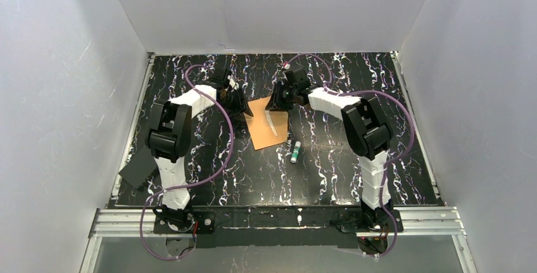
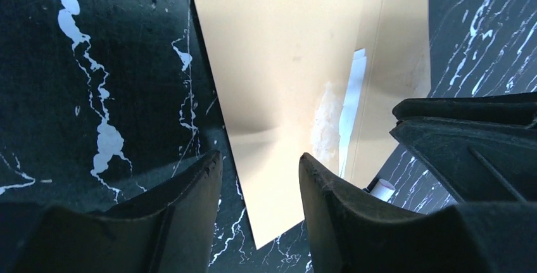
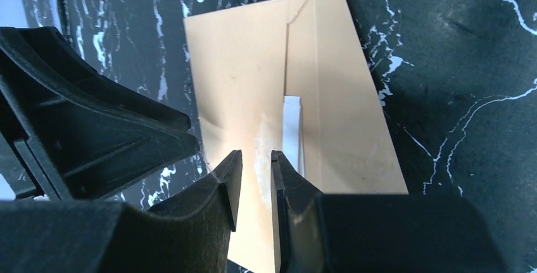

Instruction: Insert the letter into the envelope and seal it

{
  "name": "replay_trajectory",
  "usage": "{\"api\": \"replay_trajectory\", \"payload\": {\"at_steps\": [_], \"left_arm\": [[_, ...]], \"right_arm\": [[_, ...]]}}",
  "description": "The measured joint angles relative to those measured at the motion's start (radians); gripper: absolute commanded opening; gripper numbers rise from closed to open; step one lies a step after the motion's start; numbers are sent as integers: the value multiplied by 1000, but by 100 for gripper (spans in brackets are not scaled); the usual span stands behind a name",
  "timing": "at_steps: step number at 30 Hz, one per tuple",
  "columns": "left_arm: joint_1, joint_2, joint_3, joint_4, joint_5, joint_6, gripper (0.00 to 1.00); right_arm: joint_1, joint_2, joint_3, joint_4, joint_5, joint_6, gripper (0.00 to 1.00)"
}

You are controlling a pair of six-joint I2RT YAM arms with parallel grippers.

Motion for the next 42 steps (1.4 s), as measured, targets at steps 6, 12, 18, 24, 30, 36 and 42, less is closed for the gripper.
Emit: {"api": "replay_trajectory", "payload": {"at_steps": [6, 12, 18, 24, 30, 36, 42], "left_arm": [[3, 44, 22, -4, 9, -19, 47], [4, 54, 33, -14, 12, -26, 38], [8, 71, 43, -23, 35, -31, 25], [19, 90, 53, -22, 76, -34, 22], [25, 99, 60, -22, 99, -35, 25], [20, 103, 89, -44, 77, -12, 37], [28, 68, 100, -83, 11, 38, 54]], "right_arm": [[0, 46, 4, -14, 12, 0, 32], [0, 76, 18, -21, 10, -1, 25], [-2, 89, 24, -15, -4, 1, 17], [-12, 97, 24, -2, -18, 23, 13], [-18, 103, 24, 13, -35, 38, 18], [-18, 102, 49, -28, -23, 28, 39], [-18, 31, 98, -174, 53, -26, 59]]}}
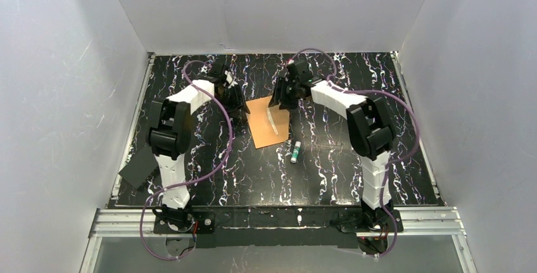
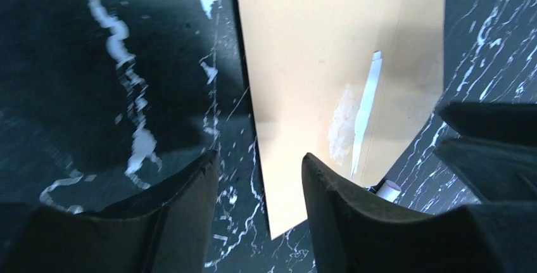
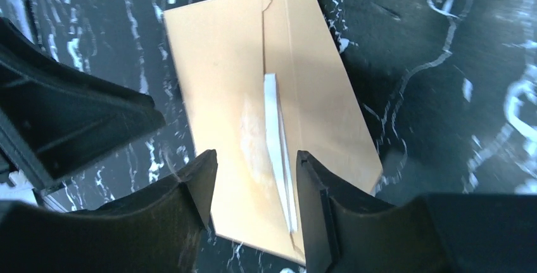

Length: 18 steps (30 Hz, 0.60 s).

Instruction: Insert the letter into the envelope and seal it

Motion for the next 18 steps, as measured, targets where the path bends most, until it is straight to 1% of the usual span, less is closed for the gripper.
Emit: {"api": "replay_trajectory", "payload": {"at_steps": [2, 3, 4, 5, 6, 7, 11, 14, 15, 16, 18], "left_arm": [[12, -45, -4, -19, -32, 22, 65], [19, -80, -10, -26, -49, 35, 75], [25, -112, -14, -34, -64, 44, 82], [32, -159, -23, -40, -88, 59, 96], [37, -211, -30, -53, -116, 74, 98], [41, -267, -32, -70, -148, 90, 98], [58, -478, -42, -119, -298, 137, 98], [69, -632, -83, -133, -412, 166, 98], [74, -672, -100, -135, -441, 172, 98], [81, -721, -128, -133, -475, 179, 98], [100, -794, -172, -126, -522, 187, 98]], "right_arm": [[-2, -69, -6, -46, 25, -8, 62], [-2, -112, -18, -63, 40, -9, 66], [-2, -150, -33, -76, 55, -8, 69], [-2, -204, -60, -96, 79, -7, 73], [0, -257, -89, -121, 112, -5, 78], [5, -314, -123, -153, 150, 0, 80], [31, -476, -262, -252, 284, 28, 81], [78, -513, -362, -307, 339, 69, 77], [99, -507, -387, -325, 352, 83, 74], [120, -495, -399, -348, 365, 100, 69], [153, -464, -403, -383, 381, 126, 66]]}}
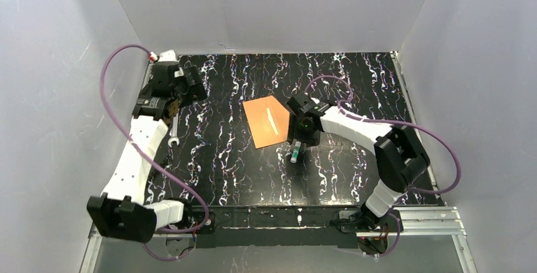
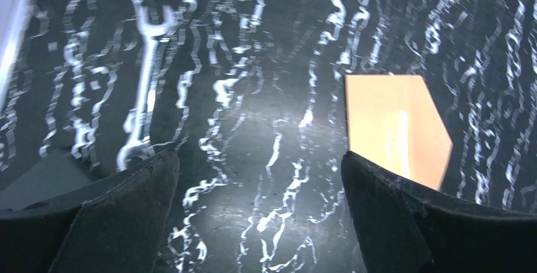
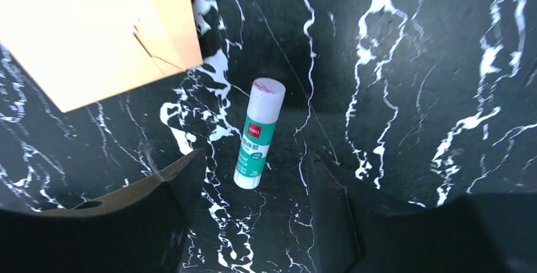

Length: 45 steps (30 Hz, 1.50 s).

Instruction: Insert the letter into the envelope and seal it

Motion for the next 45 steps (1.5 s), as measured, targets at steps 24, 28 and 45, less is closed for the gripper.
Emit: {"api": "replay_trajectory", "payload": {"at_steps": [24, 28, 45], "left_arm": [[63, -193, -153, -1, 304, 61, 98], [63, -186, -187, 32, 441, 40, 98], [-165, -26, -275, 536, 899, -349, 87]], "right_arm": [[35, 239, 114, -44, 95, 200, 4], [35, 211, 114, -30, 87, 182, 3], [34, -156, 171, 444, -123, 187, 5]]}}
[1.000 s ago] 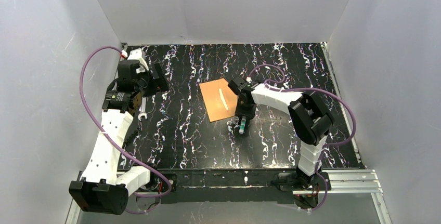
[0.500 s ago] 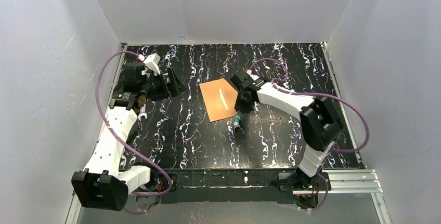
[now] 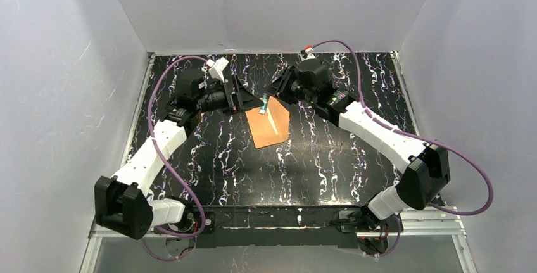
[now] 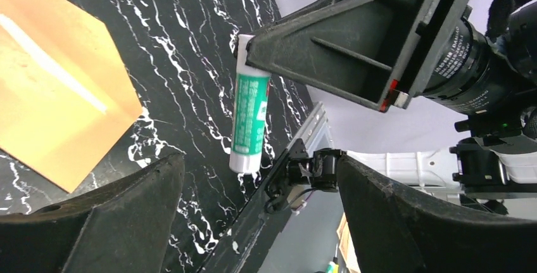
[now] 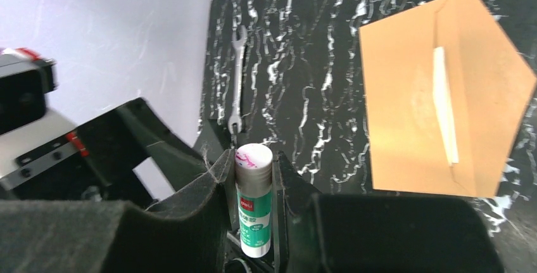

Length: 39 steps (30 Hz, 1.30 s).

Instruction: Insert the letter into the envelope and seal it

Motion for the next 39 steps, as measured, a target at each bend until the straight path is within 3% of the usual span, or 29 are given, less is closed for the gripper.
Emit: {"api": "replay_trajectory", "payload": {"at_steps": [4, 6, 10, 13, 14, 21, 33, 39], "left_arm": [[-18, 43, 8, 52, 27, -52, 80], [-27, 64, 10, 64, 34, -72, 72], [-39, 92, 10, 76, 34, -112, 44], [-43, 111, 26, 80, 38, -130, 5], [-43, 117, 37, 84, 53, -127, 0], [-50, 118, 87, 119, 117, -98, 0], [-39, 87, 203, 164, 375, 19, 0], [-21, 87, 233, 144, 468, 90, 0]], "right_arm": [[0, 0, 0, 54, -52, 24, 5], [0, 0, 0, 80, -71, 31, 4], [0, 0, 0, 117, -101, 47, 1], [0, 0, 0, 127, -120, 48, 1], [0, 0, 0, 127, -119, 45, 1], [-22, -37, -12, 191, -168, 2, 1], [-162, -106, -128, 682, -710, 30, 1], [-201, -106, -76, 726, -766, 28, 1]]}}
